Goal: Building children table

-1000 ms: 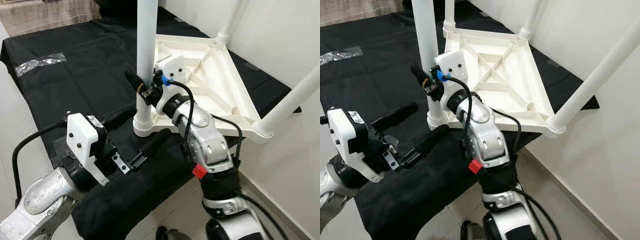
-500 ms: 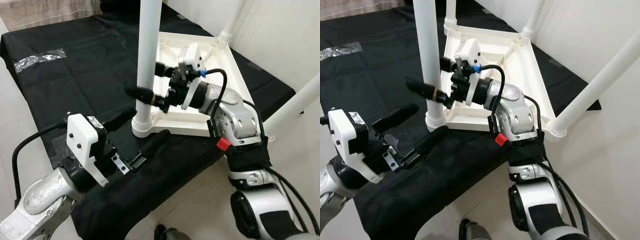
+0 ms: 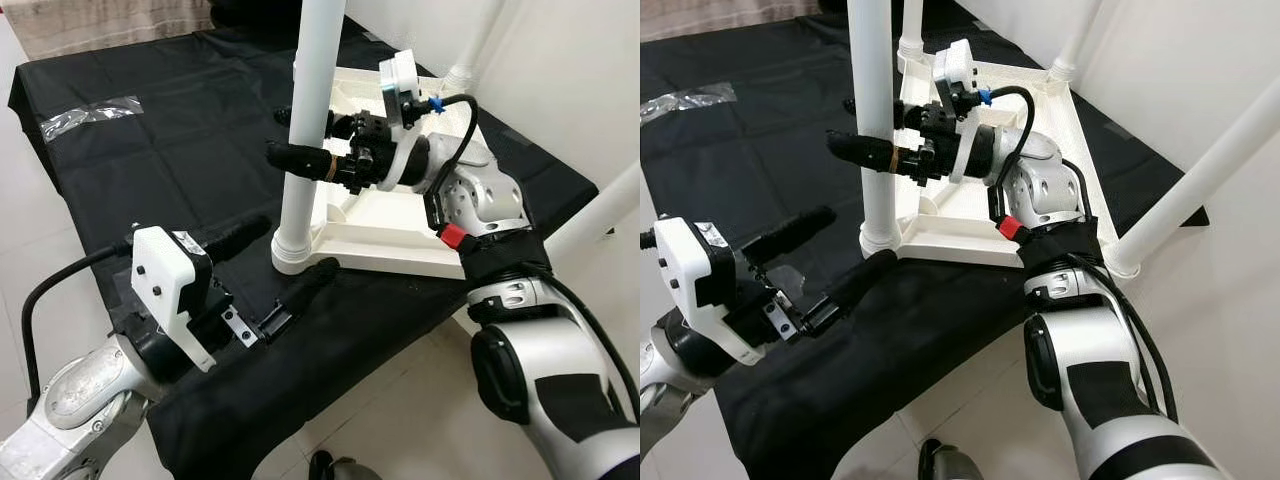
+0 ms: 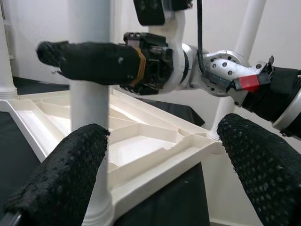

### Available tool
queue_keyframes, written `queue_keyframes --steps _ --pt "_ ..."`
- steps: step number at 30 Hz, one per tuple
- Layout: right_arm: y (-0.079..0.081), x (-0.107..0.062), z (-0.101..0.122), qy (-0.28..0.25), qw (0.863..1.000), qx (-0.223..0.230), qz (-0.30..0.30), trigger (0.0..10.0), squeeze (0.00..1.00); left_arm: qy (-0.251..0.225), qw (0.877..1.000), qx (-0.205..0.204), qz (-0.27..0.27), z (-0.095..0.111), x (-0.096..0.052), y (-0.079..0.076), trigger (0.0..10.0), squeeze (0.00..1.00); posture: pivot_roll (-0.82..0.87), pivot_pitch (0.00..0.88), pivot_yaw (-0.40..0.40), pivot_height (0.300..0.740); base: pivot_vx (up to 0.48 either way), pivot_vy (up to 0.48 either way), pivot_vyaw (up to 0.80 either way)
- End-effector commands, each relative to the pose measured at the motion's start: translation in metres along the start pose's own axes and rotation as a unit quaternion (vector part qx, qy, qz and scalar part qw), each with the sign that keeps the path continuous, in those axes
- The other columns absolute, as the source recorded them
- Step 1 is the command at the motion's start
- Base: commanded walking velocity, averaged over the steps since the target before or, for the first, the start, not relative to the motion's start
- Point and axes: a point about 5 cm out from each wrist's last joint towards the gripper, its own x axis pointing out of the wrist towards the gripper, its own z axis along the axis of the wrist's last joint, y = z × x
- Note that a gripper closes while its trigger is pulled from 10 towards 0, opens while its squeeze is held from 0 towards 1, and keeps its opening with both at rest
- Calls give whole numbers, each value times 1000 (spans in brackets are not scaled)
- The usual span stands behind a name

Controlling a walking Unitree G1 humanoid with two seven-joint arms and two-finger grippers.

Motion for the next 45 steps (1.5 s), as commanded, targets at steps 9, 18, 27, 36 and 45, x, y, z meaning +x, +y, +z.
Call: queue_keyframes --steps 9,18,27,36,45 --pt "-6 -10 -29 56 996 12 -67 0 0 7 1000 14 10 4 -7 3 10000 0 126 253 -156 740 0 0 0" --pt "34 -30 -118 193 876 28 -441 0 0 24 999 30 38 2 -15 13 10000 0 141 275 -153 740 0 0 0" --pt "30 -26 -107 187 869 11 -459 0 0 12 999 25 34 1 -9 15 10000 0 103 233 -150 740 0 0 0" --pt "14 -4 -68 91 932 -3 -351 10000 71 16 999 23 34 -1 -10 14 10000 0 101 232 -141 740 0 0 0" --pt "12 -17 -19 12 973 -31 -227 10000 1000 20 999 20 31 -2 -11 12 10000 0 106 244 -139 740 0 0 0"
